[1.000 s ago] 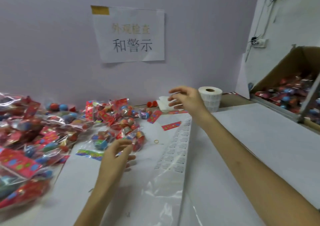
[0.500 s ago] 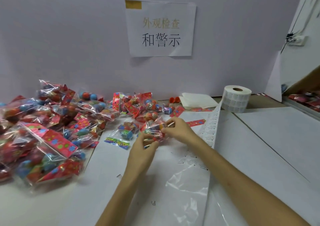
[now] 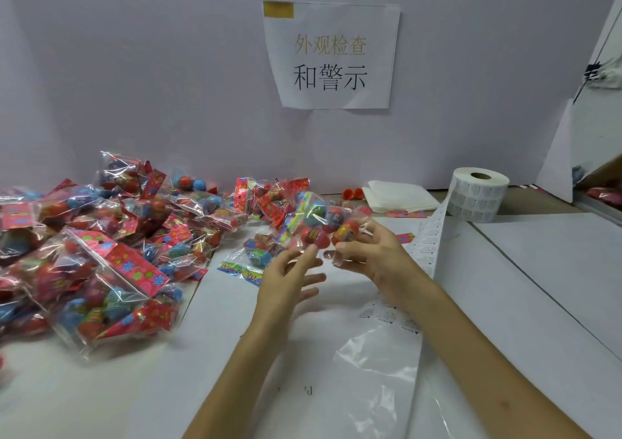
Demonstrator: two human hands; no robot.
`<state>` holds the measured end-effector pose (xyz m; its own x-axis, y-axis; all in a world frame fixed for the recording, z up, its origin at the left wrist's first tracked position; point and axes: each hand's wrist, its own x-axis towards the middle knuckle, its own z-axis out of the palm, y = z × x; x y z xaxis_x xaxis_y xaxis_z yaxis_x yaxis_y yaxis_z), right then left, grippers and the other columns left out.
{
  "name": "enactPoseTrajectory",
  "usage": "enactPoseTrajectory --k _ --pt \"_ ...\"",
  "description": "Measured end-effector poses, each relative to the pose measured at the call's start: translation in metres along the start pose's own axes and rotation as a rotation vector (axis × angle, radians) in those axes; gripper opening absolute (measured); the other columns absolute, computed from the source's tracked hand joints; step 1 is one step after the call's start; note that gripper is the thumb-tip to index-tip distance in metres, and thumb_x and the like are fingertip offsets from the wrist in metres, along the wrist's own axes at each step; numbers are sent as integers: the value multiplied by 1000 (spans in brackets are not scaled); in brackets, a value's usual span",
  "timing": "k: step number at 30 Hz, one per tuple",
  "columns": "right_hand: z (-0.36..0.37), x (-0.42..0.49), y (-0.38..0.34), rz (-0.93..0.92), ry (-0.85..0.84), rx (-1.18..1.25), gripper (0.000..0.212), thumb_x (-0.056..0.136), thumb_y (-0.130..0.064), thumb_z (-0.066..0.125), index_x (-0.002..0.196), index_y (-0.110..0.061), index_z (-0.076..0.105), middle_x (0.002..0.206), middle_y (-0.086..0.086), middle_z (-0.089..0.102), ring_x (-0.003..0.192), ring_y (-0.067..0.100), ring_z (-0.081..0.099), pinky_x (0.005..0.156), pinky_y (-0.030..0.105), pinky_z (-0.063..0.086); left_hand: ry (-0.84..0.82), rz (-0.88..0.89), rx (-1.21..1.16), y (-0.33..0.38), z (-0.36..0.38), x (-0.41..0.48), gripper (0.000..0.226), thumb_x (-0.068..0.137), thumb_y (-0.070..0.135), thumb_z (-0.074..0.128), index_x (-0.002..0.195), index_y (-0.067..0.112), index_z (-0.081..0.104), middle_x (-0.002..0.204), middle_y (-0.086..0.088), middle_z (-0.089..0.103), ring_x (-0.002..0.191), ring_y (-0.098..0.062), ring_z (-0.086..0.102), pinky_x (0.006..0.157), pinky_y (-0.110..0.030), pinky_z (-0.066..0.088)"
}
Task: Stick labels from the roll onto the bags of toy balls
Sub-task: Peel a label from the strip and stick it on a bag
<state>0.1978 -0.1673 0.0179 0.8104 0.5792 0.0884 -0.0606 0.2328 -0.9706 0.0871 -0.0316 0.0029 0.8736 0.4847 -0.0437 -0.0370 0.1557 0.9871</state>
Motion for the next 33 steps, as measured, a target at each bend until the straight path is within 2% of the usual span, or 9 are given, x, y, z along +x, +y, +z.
enactPoseTrajectory --k 4,9,15,19,21,24,27,30,33 --pt "15 -5 6 15 -79 -115 45 82 2 77 122 -11 59 105 13 73 99 30 72 85 39 60 108 63 -99 5 -2 1 38 92 41 68 116 13 72 102 -6 79 98 -23 76 87 -39 60" --pt "24 -10 8 12 -92 -230 55 78 -25 84 127 -22 58 115 10 72 102 24 73 86 36 59 199 84 -141 6 -8 5 22 96 24 69 111 9 72 95 -8 79 91 -23 77 72 -28 56" --pt "28 -12 8 -28 -50 -316 58 76 -21 87 126 -24 58 112 7 74 96 23 72 79 33 60 225 108 -104 6 -8 4 18 91 11 72 108 15 73 93 -8 78 84 -22 75 71 -29 55" --pt "29 -14 9 -53 -90 -361 54 78 -11 87 123 -22 59 107 6 76 92 19 74 75 29 58 227 104 -111 7 -9 3 12 87 6 72 97 12 73 76 -3 74 66 -11 69 69 -31 53" --pt "30 -14 10 -71 -120 -376 53 77 -8 87 121 -22 61 106 6 76 95 19 75 83 29 58 234 109 -123 7 -9 2 12 84 2 70 92 10 72 70 -3 70 61 -11 64 67 -31 52" --pt "30 -13 12 -103 -117 -409 54 76 -1 85 120 -22 61 105 8 76 96 24 75 91 36 59 234 144 -91 8 -9 1 16 81 0 69 91 13 72 69 -4 71 60 -12 64 66 -32 51" --pt "28 -12 12 -117 -69 -395 51 74 8 80 114 -18 64 95 10 76 88 24 75 85 34 60 212 209 -20 6 -6 -1 19 84 4 72 92 22 72 74 0 75 65 -11 67 64 -29 51" --pt "26 -11 12 -120 -21 -375 51 73 11 77 115 -15 65 93 11 75 83 21 73 79 30 60 160 265 65 1 -2 -2 15 91 17 74 103 27 70 82 4 77 73 -8 71 62 -17 52" --pt "24 -10 11 -106 -24 -367 52 74 10 79 116 -17 64 86 8 76 76 17 73 71 25 57 137 233 7 1 -1 -1 9 96 20 69 105 17 71 80 3 75 76 -11 71 70 -26 56"
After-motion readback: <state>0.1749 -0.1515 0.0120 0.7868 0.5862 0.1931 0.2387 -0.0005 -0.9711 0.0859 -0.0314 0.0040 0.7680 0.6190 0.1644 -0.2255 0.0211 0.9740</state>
